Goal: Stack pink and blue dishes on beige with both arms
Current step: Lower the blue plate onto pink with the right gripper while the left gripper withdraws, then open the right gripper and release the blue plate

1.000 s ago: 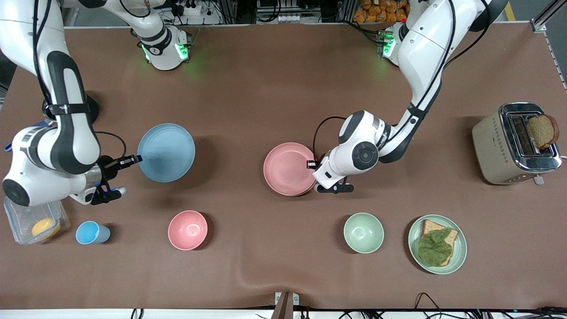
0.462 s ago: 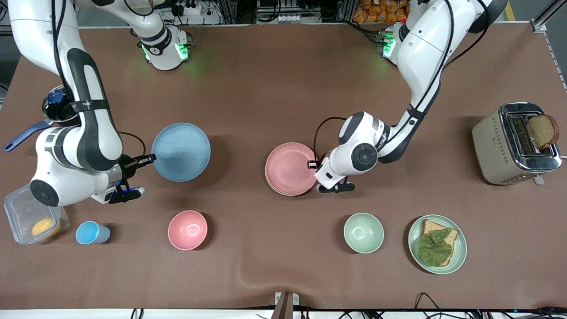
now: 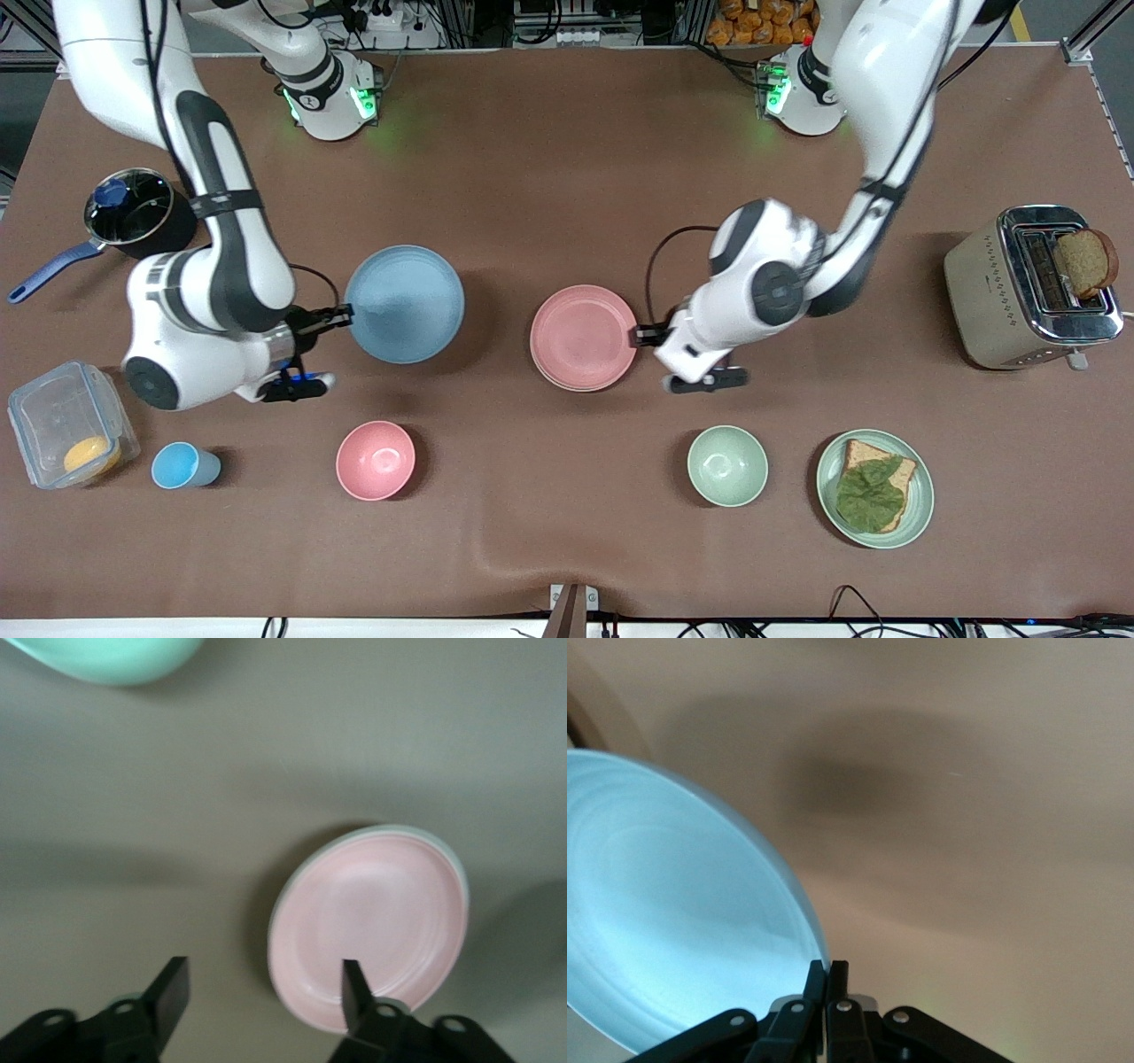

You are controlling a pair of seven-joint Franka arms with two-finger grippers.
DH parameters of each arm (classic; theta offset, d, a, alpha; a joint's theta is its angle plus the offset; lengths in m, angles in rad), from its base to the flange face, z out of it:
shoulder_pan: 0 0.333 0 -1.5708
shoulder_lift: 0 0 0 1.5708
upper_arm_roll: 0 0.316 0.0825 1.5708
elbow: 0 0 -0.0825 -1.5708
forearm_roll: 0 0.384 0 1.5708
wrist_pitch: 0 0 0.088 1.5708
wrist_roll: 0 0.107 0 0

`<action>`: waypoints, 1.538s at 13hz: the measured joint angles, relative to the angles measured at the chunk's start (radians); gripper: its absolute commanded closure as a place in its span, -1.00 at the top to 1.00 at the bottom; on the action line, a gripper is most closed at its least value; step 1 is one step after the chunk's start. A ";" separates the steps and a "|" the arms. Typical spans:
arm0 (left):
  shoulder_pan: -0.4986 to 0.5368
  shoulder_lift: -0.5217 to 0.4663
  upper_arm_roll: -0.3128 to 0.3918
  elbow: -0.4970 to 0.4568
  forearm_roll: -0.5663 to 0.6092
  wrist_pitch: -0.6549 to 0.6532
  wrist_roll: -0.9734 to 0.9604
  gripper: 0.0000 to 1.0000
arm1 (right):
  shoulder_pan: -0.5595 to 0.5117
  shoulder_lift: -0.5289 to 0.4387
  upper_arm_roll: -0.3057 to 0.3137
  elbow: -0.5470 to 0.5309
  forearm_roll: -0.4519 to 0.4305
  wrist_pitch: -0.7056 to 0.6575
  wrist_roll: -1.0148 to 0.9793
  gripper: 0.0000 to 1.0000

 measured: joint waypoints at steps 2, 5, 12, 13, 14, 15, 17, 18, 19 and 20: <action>0.107 -0.168 0.012 0.008 0.035 -0.141 0.003 1.00 | 0.061 0.020 0.001 0.000 0.047 0.057 0.071 -1.00; 0.227 -0.369 0.015 0.006 0.121 -0.321 0.014 1.00 | 0.151 0.068 0.002 0.013 0.125 0.158 0.146 -1.00; 0.353 -0.432 0.017 0.118 0.139 -0.579 0.132 1.00 | 0.313 0.151 0.002 0.032 0.264 0.326 0.202 -1.00; 0.368 -0.431 0.018 0.118 0.139 -0.581 0.139 1.00 | 0.326 0.157 0.002 0.032 0.276 0.336 0.202 -1.00; 0.378 -0.431 0.019 0.120 0.139 -0.581 0.143 1.00 | 0.336 0.162 0.002 0.033 0.282 0.356 0.202 -1.00; 0.378 -0.432 0.025 0.123 0.139 -0.581 0.149 1.00 | 0.346 0.167 0.002 0.033 0.285 0.379 0.202 -1.00; 0.343 -0.441 0.074 0.127 0.141 -0.582 0.192 1.00 | 0.360 0.181 0.003 0.033 0.298 0.416 0.202 -1.00; 0.316 -0.442 0.108 0.127 0.142 -0.586 0.208 1.00 | 0.364 0.187 0.002 0.033 0.309 0.432 0.202 -1.00; 0.304 -0.442 0.127 0.127 0.143 -0.588 0.214 1.00 | 0.365 0.194 0.002 0.034 0.322 0.449 0.202 -1.00; 0.300 -0.442 0.137 0.127 0.143 -0.589 0.217 1.00 | 0.366 0.199 0.002 0.035 0.326 0.463 0.202 -1.00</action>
